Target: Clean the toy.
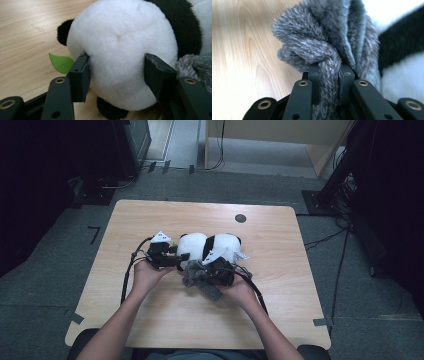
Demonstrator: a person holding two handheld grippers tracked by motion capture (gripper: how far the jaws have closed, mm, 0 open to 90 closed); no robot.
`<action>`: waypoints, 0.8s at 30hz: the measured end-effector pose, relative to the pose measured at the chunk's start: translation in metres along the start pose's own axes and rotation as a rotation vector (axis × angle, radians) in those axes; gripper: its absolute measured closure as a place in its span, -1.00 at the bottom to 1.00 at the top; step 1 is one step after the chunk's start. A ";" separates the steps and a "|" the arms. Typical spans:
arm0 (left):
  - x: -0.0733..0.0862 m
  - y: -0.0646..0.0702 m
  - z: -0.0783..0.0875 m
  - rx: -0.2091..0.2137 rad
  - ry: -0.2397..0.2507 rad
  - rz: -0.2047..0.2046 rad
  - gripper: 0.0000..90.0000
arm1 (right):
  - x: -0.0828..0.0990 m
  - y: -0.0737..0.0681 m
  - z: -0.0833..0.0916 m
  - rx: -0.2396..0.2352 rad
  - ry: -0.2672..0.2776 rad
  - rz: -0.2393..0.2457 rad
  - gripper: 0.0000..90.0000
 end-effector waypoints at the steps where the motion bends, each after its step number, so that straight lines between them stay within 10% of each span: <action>1: 0.000 0.000 0.000 -0.001 -0.001 -0.001 -0.07 | 0.001 0.000 0.002 -0.004 -0.001 -0.006 0.74; 24: 0.001 0.002 -0.002 0.003 -0.008 -0.020 -0.03 | 0.029 0.024 0.054 0.029 -0.005 -0.034 0.74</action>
Point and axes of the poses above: each handheld gripper's, and its own axes: z roughly backward along the jaws, x roughly out of its underside, y roughly to its right, the point moved 2 cm from there along -z, roughly forward along the jaws, and after that the axes turned 15 degrees about y, right-handed, at the moved point
